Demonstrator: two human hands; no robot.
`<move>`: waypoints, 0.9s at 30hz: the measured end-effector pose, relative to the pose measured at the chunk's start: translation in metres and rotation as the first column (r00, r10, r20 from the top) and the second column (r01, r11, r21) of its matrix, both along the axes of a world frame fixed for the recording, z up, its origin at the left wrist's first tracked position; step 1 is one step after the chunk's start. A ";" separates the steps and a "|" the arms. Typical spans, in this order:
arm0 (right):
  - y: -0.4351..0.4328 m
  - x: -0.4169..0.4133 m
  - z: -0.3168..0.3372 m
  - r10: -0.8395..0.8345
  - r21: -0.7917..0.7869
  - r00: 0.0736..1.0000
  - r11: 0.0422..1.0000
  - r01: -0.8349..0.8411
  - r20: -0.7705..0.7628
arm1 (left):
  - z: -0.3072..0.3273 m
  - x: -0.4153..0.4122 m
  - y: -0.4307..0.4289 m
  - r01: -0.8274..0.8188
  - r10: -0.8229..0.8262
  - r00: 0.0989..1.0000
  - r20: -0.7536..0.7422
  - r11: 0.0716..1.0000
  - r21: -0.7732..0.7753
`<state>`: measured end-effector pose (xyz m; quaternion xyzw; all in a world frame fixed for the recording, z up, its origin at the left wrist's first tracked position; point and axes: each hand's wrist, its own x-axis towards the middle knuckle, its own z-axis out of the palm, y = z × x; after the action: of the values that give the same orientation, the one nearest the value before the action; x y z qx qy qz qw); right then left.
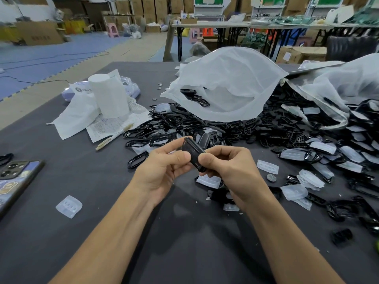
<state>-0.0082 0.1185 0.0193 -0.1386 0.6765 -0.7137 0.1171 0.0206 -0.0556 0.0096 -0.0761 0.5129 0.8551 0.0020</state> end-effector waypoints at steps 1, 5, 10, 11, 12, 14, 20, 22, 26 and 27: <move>0.001 0.001 0.001 0.026 -0.015 1.000 1.000 -0.026 -0.007 | 0.000 0.000 -0.002 0.038 -0.037 0.999 -0.006 0.999 0.030; -0.002 0.000 0.001 -0.101 0.015 0.992 0.995 0.102 -0.074 | -0.002 -0.002 0.005 -0.025 0.021 0.998 -0.062 0.998 -0.060; -0.003 0.003 -0.010 -0.259 0.326 0.722 0.760 0.562 -0.641 | -0.012 -0.003 0.027 -0.117 0.121 0.993 0.004 0.967 -0.226; -0.005 0.005 -0.011 -0.204 0.349 0.676 0.732 0.586 -0.708 | -0.010 -0.002 0.029 -0.095 0.100 0.995 0.017 0.975 -0.201; -0.007 0.007 -0.013 -0.149 0.371 0.647 0.714 0.593 -0.748 | -0.011 -0.002 0.029 -0.088 0.093 0.995 0.018 0.975 -0.202; -0.012 0.008 -0.017 -0.055 0.428 0.653 0.713 0.555 -0.756 | -0.011 -0.002 0.028 -0.116 0.126 0.992 0.028 0.966 -0.232; 0.019 -0.015 -0.003 -0.326 0.309 0.784 0.786 0.535 -0.528 | -0.010 -0.007 0.022 -0.234 0.263 0.960 0.092 0.941 -0.246; 0.038 -0.025 -0.003 -0.407 0.395 0.746 0.661 0.638 -0.527 | -0.013 -0.008 0.020 -0.232 0.272 0.957 0.102 0.927 -0.295; 0.052 -0.042 -0.011 -0.329 0.726 0.866 0.476 0.497 -0.377 | -0.015 -0.007 0.018 -0.228 0.273 0.958 0.083 0.908 -0.353; 0.050 -0.045 -0.012 -0.294 0.785 0.894 0.436 0.440 -0.338 | -0.015 -0.007 0.018 -0.218 0.263 0.961 0.082 0.909 -0.356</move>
<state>-0.0529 0.1689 0.0070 0.0330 0.9557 -0.2897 -0.0403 0.0135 -0.0379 -0.0054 -0.1927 0.6398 0.7392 -0.0837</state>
